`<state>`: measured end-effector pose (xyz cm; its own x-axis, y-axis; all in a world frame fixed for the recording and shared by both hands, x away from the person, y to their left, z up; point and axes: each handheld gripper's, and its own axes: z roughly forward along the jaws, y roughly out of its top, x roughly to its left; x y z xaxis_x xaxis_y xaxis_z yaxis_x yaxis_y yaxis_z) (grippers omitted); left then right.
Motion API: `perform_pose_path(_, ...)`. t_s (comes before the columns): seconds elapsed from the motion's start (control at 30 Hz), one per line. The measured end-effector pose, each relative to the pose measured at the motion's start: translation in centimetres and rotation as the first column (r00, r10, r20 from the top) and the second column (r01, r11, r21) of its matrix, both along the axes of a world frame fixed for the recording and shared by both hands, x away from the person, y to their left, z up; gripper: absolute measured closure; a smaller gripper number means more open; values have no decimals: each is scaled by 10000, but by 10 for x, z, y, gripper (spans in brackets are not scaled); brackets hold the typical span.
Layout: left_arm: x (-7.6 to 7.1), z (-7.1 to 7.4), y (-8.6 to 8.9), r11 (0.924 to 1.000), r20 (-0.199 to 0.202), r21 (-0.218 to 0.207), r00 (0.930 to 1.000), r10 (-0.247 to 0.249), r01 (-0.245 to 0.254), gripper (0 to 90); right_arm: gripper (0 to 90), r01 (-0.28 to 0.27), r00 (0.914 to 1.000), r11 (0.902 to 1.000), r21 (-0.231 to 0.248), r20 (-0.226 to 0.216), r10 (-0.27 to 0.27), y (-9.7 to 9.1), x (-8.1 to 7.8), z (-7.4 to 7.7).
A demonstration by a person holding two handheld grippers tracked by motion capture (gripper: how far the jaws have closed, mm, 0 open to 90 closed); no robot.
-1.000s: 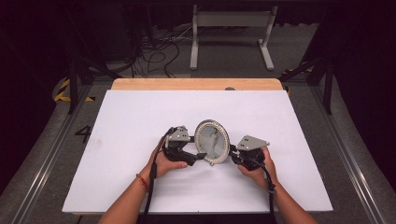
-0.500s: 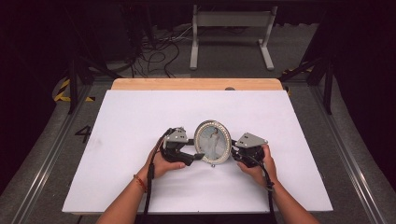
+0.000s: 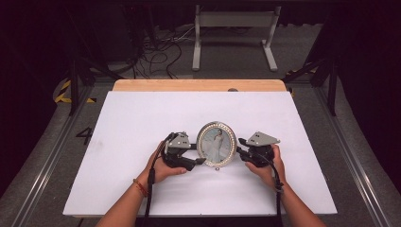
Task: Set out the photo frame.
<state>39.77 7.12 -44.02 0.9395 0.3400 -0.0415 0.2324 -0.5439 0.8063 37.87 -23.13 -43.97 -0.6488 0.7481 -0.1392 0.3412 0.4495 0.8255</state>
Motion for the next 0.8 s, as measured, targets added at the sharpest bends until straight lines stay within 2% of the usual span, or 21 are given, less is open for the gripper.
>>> perform_pose_path(0.07,-1,0,1,10000,13,7,10000,99,-99,416,618,-286,9996,9996,-28,-47,286,-4,-5,5)
perform_pose_path(0.13,-1,1,1,9999,126,-8,9998,131,-131,410,599,-565,9982,9981,242,-181,570,-10,-11,10)
perform_pose_path(0.2,-1,3,2,9995,255,-180,9993,279,-275,389,587,-833,9955,9955,455,-410,852,-13,-16,15)
perform_pose_path(0.27,-2,6,2,9982,364,-325,9980,508,-496,369,569,-1105,9929,9929,444,-393,1122,-14,-22,18)
perform_pose_path(0.37,-2,8,3,9967,456,-550,9970,625,-600,366,539,-1926,9788,9791,646,-585,1964,-13,-29,23)
perform_pose_path(0.4,-1,9,3,9961,460,-609,9967,667,-639,364,527,-2050,9766,9769,607,-530,2083,-11,-32,24)
perform_pose_path(0.47,-1,9,2,9942,465,-720,9954,833,-799,352,507,-2421,9672,9668,821,-584,2471,-9,-35,27)
perform_pose_path(0.53,1,9,2,9935,482,-763,9949,888,-850,351,473,-2579,9624,9619,904,-645,2641,-5,-38,28)
perform_pose_path(0.57,1,9,1,9931,536,-755,9941,939,-898,352,472,-2751,9565,9556,1054,-699,2831,-3,-39,28)
perform_pose_path(0.6,1,9,0,9930,522,-792,9944,920,-877,356,473,-2797,9552,9540,1080,-683,2878,-1,-40,28)
perform_pose_path(0.63,1,9,0,9931,486,-836,9950,868,-825,365,478,-2734,9579,9564,1027,-617,2805,1,-40,29)
perform_pose_path(0.7,2,8,-2,9938,446,-786,9956,825,-788,375,496,-2659,9599,9559,1247,-571,2745,4,-40,29)
perform_pose_path(0.77,1,7,-4,9944,479,-769,9960,760,-722,403,530,-2348,9693,9640,1252,-442,2418,7,-39,29)
perform_pose_path(0.8,1,7,-4,9947,444,-725,9961,768,-735,402,540,-2335,9695,9627,1363,-427,2412,9,-38,29)
